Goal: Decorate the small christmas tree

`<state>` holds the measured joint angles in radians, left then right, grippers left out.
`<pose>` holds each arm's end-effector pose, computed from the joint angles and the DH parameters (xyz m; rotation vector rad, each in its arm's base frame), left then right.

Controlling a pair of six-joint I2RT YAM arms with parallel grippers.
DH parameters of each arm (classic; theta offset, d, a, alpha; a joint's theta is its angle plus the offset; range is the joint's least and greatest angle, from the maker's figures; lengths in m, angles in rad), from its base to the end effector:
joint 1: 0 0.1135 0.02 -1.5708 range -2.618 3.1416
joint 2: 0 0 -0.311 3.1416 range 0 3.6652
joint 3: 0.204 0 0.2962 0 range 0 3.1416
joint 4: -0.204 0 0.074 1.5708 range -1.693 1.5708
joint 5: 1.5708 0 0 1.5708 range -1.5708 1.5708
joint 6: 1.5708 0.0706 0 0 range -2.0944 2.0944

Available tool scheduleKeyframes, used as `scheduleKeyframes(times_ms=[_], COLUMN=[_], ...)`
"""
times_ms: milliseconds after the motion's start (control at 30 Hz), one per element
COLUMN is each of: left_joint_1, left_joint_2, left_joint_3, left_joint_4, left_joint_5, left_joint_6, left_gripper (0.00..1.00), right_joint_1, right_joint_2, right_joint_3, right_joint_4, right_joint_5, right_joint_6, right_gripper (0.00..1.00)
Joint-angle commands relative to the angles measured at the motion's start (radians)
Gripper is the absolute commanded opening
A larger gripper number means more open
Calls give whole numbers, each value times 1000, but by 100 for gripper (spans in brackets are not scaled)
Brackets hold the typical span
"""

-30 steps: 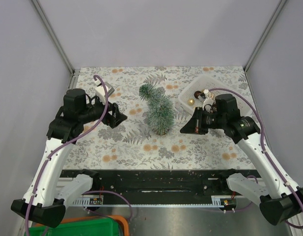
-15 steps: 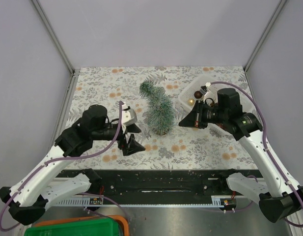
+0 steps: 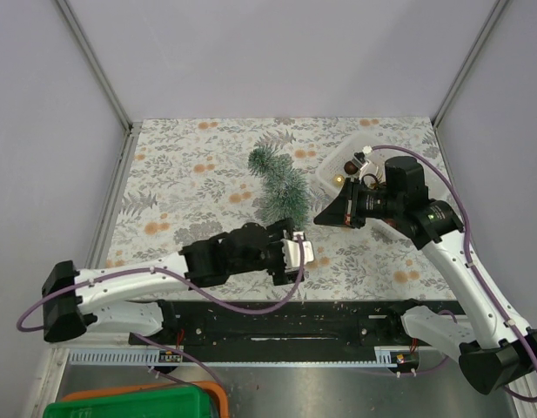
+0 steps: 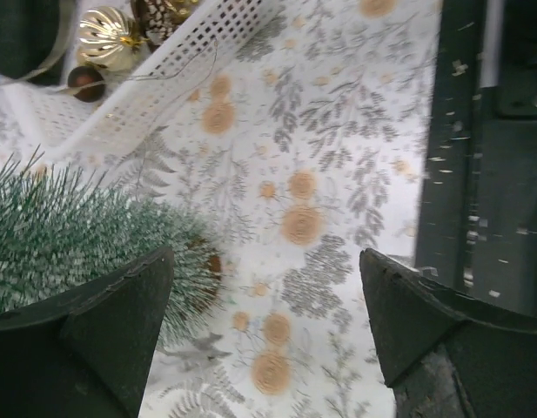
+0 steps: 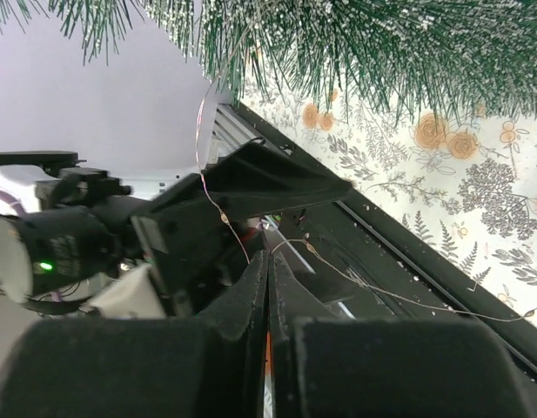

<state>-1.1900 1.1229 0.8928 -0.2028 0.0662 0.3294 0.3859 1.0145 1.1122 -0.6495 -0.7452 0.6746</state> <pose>0.1118 -0.2919 0.3255 1.4478 1.4609 -0.6104 0.2097 0.1369 0.3996 -0.1615 2.2826 1.3855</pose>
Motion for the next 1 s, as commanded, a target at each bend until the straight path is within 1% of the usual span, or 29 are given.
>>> scheduleKeyframes(times_ms=[0, 133, 300, 467, 600, 800, 900, 967], left_joint_1=[-60, -92, -92, -79, -63, -20, -3, 3], left_joint_2=[98, 221, 351, 379, 393, 393, 402, 397], left_joint_3=[-46, -54, -15, -12, 5, 3, 17, 21], left_joint_4=[368, 583, 700, 737, 730, 737, 726, 726], left_joint_5=[-270, -367, -451, -437, -436, -404, -381, -346], left_joint_6=[210, 325, 378, 356, 321, 244, 197, 174], left_gripper=[92, 92, 93, 93, 93, 93, 88, 82], right_joint_1=[8, 8, 8, 7, 7, 7, 7, 7], right_joint_2=[-25, -53, -73, -88, -97, -102, -100, -99], right_joint_3=[29, -11, -25, -28, -38, -40, -41, -40], right_joint_4=[57, 155, 206, 218, 226, 228, 226, 231], right_joint_5=[-58, -108, -141, -155, -163, -177, -175, -177], right_joint_6=[49, 154, 204, 227, 246, 260, 261, 264], right_gripper=[0, 0, 0, 0, 0, 0, 0, 0])
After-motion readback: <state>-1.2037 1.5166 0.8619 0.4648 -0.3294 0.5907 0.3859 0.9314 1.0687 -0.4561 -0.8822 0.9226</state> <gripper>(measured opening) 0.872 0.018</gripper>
